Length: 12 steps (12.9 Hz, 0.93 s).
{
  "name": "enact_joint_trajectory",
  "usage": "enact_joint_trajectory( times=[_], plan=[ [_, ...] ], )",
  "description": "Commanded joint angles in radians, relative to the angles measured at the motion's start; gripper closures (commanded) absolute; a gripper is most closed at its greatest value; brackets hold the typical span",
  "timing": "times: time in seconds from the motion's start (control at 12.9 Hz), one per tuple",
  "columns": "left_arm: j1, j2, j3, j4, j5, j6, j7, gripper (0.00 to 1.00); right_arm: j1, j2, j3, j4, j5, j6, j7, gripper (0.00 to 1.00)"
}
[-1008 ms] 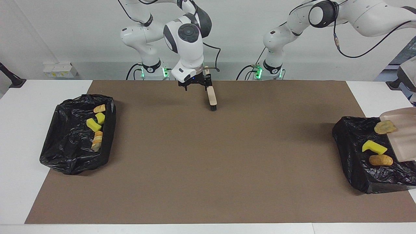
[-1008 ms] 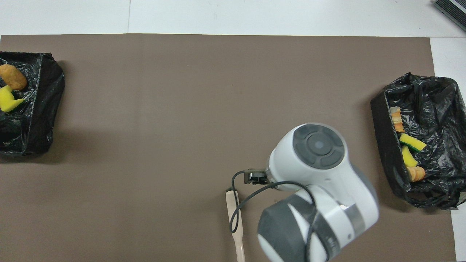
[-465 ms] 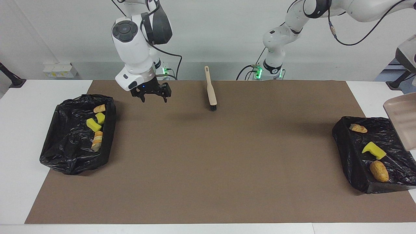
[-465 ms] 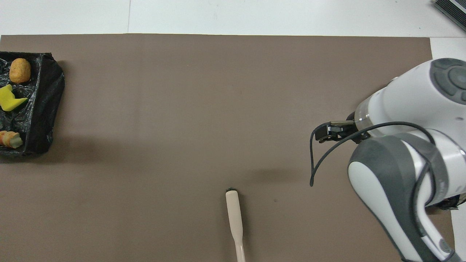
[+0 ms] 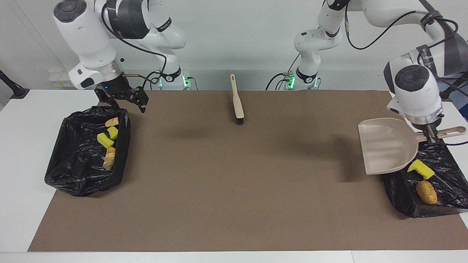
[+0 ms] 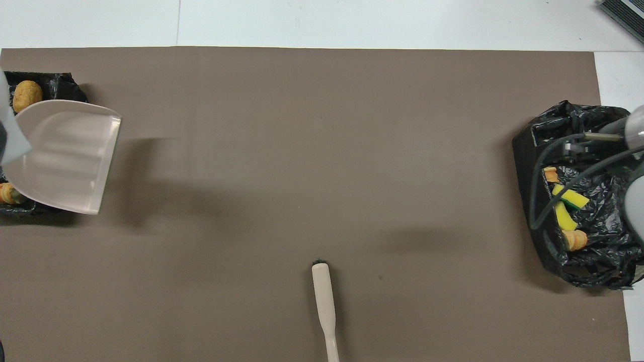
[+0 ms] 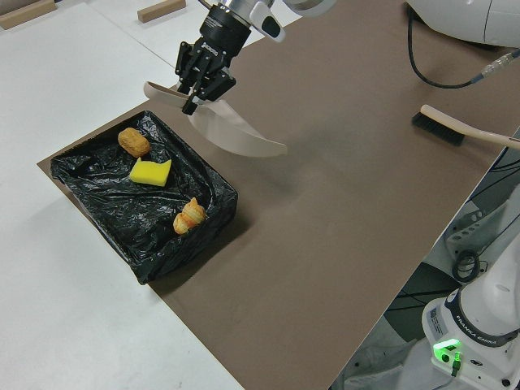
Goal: Sweep and dump trash in bin
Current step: 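Bring the empty dustpan back to the table center with the left gripper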
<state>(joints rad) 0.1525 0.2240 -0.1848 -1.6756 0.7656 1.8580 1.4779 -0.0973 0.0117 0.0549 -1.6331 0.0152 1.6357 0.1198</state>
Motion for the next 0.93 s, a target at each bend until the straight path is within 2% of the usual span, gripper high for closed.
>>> enact_joint_trajectory(
  times=[0.0, 0.16, 0.31, 0.47, 0.62, 0.85],
  plan=[
    [-0.079, -0.034, 0.018, -0.101, -0.112, 0.006, -0.192, 1.0, 0.028, 0.01, -0.087, 0.093, -0.006, -0.112, -0.02, 0.0],
    [-0.167, -0.014, 0.018, -0.113, -0.217, -0.016, -0.395, 1.0, 0.033, -0.001, -0.107, 0.131, 0.006, -0.16, -0.006, 0.0],
    [-0.235, -0.011, 0.018, -0.141, -0.271, -0.017, -0.617, 1.0, 0.027, -0.035, -0.104, 0.124, 0.012, -0.151, 0.055, 0.0],
    [-0.307, 0.015, 0.018, -0.138, -0.383, -0.01, -0.773, 1.0, 0.031, -0.039, -0.098, 0.121, 0.011, -0.149, 0.061, 0.0],
    [-0.416, 0.035, 0.018, -0.133, -0.451, -0.008, -0.986, 1.0, 0.031, -0.061, -0.098, 0.078, 0.011, -0.134, 0.061, 0.0],
    [-0.485, 0.063, 0.019, -0.104, -0.63, -0.002, -1.264, 1.0, 0.034, -0.073, -0.096, 0.05, 0.012, -0.106, 0.055, 0.0]
  ],
)
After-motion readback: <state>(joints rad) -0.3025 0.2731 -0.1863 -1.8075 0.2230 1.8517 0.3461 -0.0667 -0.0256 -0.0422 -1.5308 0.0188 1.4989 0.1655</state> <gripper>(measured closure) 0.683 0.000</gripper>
